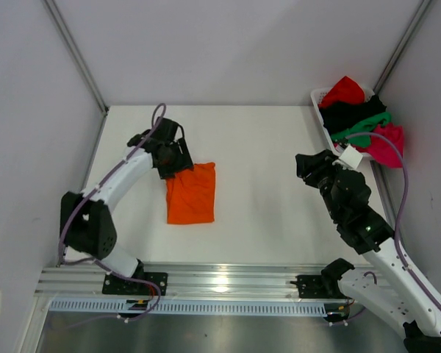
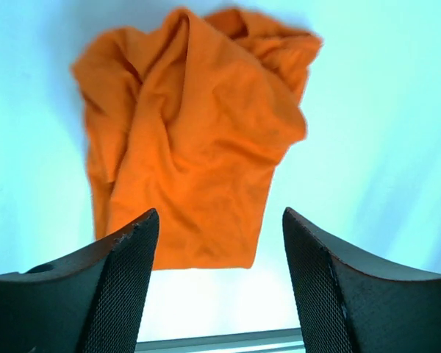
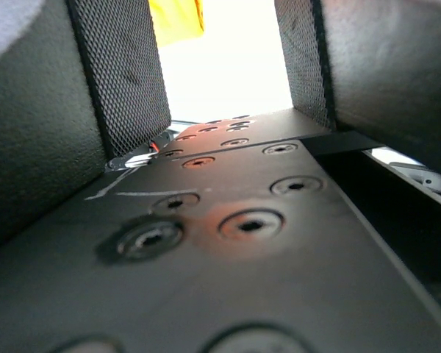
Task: Fold and stack the t-shirts
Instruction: Fold the tshirt
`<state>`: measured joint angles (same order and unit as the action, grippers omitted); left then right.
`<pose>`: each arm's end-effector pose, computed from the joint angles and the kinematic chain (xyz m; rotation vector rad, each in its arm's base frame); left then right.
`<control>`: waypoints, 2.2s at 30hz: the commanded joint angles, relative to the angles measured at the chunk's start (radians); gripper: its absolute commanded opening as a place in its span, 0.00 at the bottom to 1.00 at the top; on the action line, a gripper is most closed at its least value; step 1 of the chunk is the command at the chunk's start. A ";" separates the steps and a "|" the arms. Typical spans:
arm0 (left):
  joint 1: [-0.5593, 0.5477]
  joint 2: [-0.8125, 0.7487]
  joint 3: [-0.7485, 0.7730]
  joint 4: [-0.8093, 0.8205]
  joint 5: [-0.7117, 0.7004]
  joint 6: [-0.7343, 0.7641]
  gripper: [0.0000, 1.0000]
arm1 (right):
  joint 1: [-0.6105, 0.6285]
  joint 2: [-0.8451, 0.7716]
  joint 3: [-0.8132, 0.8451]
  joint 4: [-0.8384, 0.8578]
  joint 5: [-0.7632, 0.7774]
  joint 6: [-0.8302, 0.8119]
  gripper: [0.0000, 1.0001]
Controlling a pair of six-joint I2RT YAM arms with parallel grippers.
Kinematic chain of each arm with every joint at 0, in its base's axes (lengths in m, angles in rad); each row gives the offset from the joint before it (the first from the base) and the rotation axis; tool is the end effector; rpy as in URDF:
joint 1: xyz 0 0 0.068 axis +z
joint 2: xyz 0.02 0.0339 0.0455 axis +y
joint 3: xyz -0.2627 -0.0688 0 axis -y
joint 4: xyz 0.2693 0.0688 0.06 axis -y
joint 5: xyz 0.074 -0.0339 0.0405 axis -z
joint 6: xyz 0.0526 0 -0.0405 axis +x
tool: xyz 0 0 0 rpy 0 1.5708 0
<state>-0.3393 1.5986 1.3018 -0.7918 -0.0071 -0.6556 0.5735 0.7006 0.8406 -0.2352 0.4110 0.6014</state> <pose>0.3406 -0.1198 0.2426 -0.4272 2.6638 -0.3081 0.1787 0.0904 0.3682 0.3372 1.6532 0.5476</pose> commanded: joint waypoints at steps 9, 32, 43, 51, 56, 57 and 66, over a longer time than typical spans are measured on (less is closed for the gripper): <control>-0.059 -0.007 0.145 -0.153 -0.201 0.197 0.71 | -0.003 0.019 0.041 0.024 -0.023 0.020 0.48; -0.142 0.258 0.128 -0.139 -0.087 0.203 0.74 | -0.004 0.030 0.058 0.004 -0.009 -0.008 0.49; -0.142 0.412 0.258 -0.188 -0.011 0.177 0.72 | -0.006 0.014 0.081 -0.024 0.009 -0.029 0.50; -0.142 0.474 0.284 -0.233 -0.048 0.177 0.72 | -0.009 0.004 0.110 -0.042 0.028 -0.057 0.51; -0.135 0.494 0.290 -0.228 -0.050 0.175 0.72 | -0.012 -0.013 0.127 -0.058 0.034 -0.071 0.51; -0.132 0.498 0.301 -0.227 -0.048 0.174 0.72 | -0.012 -0.016 0.130 -0.059 0.035 -0.071 0.52; -0.072 0.528 0.321 -0.201 0.045 0.165 0.72 | -0.012 -0.039 0.161 -0.090 0.048 -0.084 0.52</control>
<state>-0.4377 2.1082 1.5929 -1.0195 -0.0021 -0.4713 0.5652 0.6735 0.9436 -0.3237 0.4389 0.5434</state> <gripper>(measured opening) 0.718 0.516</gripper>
